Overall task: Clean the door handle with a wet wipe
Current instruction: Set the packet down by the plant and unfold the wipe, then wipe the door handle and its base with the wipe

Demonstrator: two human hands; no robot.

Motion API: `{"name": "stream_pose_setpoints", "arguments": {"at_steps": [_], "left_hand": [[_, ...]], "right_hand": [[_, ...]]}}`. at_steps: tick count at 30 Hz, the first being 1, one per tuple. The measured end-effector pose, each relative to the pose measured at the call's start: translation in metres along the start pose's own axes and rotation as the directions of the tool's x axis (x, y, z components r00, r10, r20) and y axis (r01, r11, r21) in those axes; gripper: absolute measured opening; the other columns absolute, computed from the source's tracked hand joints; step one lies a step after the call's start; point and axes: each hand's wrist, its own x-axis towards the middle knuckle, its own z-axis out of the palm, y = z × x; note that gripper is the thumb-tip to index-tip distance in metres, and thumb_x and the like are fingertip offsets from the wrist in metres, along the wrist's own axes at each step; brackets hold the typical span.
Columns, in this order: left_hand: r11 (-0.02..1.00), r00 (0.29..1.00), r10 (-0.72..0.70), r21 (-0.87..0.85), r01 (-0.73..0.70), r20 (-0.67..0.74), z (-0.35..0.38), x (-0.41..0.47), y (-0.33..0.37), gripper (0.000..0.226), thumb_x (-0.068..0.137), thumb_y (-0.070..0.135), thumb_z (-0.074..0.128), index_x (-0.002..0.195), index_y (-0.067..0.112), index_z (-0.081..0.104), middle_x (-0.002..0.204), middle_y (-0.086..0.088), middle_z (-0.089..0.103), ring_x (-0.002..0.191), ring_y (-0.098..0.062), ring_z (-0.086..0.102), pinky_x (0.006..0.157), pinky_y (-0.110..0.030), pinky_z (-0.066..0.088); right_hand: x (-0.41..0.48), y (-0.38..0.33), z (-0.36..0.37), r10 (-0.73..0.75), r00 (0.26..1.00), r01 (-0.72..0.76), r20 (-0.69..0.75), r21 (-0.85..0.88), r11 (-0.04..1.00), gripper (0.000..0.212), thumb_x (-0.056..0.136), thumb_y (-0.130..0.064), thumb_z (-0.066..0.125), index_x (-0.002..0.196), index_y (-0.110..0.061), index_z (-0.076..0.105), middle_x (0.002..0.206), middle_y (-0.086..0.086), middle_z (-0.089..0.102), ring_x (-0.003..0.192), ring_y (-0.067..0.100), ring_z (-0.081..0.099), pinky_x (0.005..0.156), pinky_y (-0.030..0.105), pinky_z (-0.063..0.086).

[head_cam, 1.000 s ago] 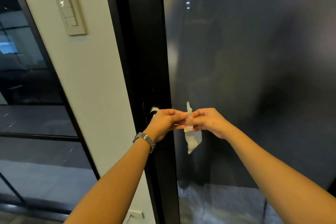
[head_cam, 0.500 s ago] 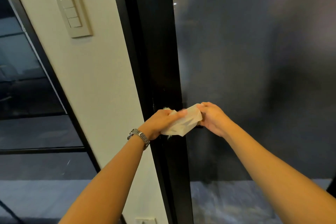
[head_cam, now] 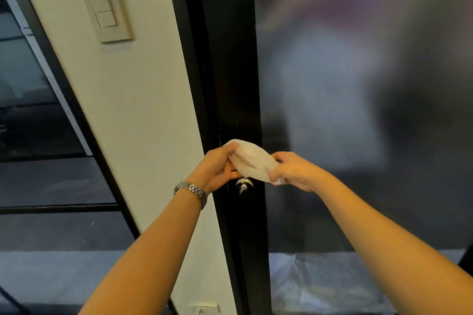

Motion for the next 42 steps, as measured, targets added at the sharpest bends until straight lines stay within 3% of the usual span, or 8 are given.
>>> {"name": "stream_pose_setpoints", "arguments": {"at_steps": [6,10,13,17,27,33,36,42], "left_hand": [[0.991,0.977,0.109,-0.053,-0.120,-0.183,-0.002,0.020,0.008,0.009,0.091,0.019,0.049,0.084,0.014,0.053,0.077,-0.006,0.054,0.072,-0.017,0.058,0.068,-0.034,0.054],[0.968,0.955,0.163,0.230,-0.105,-0.249,-0.012,0.025,0.011,0.024,0.089,0.031,0.047,0.077,0.012,0.055,0.064,-0.004,0.050,0.061,-0.018,0.051,0.052,-0.025,0.042],[0.844,0.943,0.285,0.512,-0.161,-0.173,-0.007,0.024,0.009,0.022,0.090,0.035,0.053,0.094,0.014,0.059,0.076,-0.002,0.057,0.068,-0.017,0.056,0.050,-0.022,0.045],[0.665,0.878,0.474,0.680,-0.308,-0.065,0.010,0.028,0.013,0.016,0.080,0.031,0.067,0.082,0.016,0.066,0.072,0.000,0.061,0.067,-0.014,0.058,0.060,-0.024,0.050],[0.507,0.870,0.467,0.854,-0.116,-0.159,-0.003,0.031,0.026,0.046,0.077,0.052,0.063,0.055,0.013,0.052,0.054,-0.001,0.044,0.052,-0.012,0.041,0.051,-0.020,0.032],[0.929,0.996,-0.037,0.370,0.003,0.084,-0.019,0.025,0.033,0.045,0.078,0.039,0.063,0.113,0.011,0.061,0.102,-0.010,0.065,0.093,-0.023,0.062,0.082,-0.034,0.050],[0.999,0.986,0.039,0.031,-0.044,0.162,-0.019,0.030,0.030,0.024,0.083,0.020,0.061,0.106,0.011,0.061,0.103,-0.012,0.062,0.094,-0.022,0.060,0.082,-0.033,0.053],[0.995,0.995,0.098,0.020,-0.098,0.002,0.000,0.038,0.026,0.032,0.086,0.013,0.059,0.118,0.008,0.059,0.112,-0.013,0.059,0.097,-0.023,0.060,0.076,-0.031,0.056]], "right_hand": [[0.017,-0.011,-0.009,-0.048,0.998,0.060,-0.051,0.252,0.966,0.020,0.087,0.009,0.049,0.081,-0.003,0.064,0.089,0.011,0.065,0.079,0.017,0.064,0.072,0.026,0.057],[0.032,-0.021,-0.021,-0.035,0.995,0.085,-0.098,0.562,0.823,0.036,0.089,0.013,0.031,0.065,-0.004,0.052,0.083,0.012,0.063,0.080,0.023,0.065,0.072,0.035,0.055],[0.039,-0.023,-0.022,-0.085,0.987,0.022,0.134,0.412,0.911,0.011,0.091,-0.005,0.052,0.087,-0.006,0.063,0.095,0.010,0.068,0.090,0.021,0.067,0.078,0.036,0.056],[0.049,-0.026,-0.012,-0.092,0.919,0.040,0.384,0.141,0.989,0.048,0.070,-0.036,0.071,0.113,-0.018,0.061,0.111,0.001,0.068,0.107,0.016,0.062,0.095,0.037,0.047],[0.060,-0.028,-0.027,-0.184,0.962,0.191,0.199,-0.016,0.981,0.005,0.085,-0.013,0.066,0.088,-0.011,0.069,0.077,0.002,0.064,0.066,0.009,0.059,0.072,0.025,0.055],[0.061,-0.032,-0.023,-0.249,0.955,0.245,0.160,0.045,0.969,0.012,0.086,-0.017,0.062,0.075,-0.015,0.066,0.084,-0.003,0.063,0.085,0.013,0.059,0.081,0.027,0.047],[0.061,-0.032,-0.021,-0.207,0.964,0.122,0.164,0.416,0.901,0.016,0.090,-0.018,0.049,0.089,-0.005,0.058,0.094,0.009,0.057,0.092,0.023,0.054,0.083,0.036,0.044],[0.058,-0.034,-0.023,-0.075,0.996,0.022,0.049,0.676,0.737,0.023,0.095,-0.023,0.043,0.105,-0.009,0.058,0.094,0.009,0.061,0.082,0.020,0.061,0.066,0.035,0.051]]}}
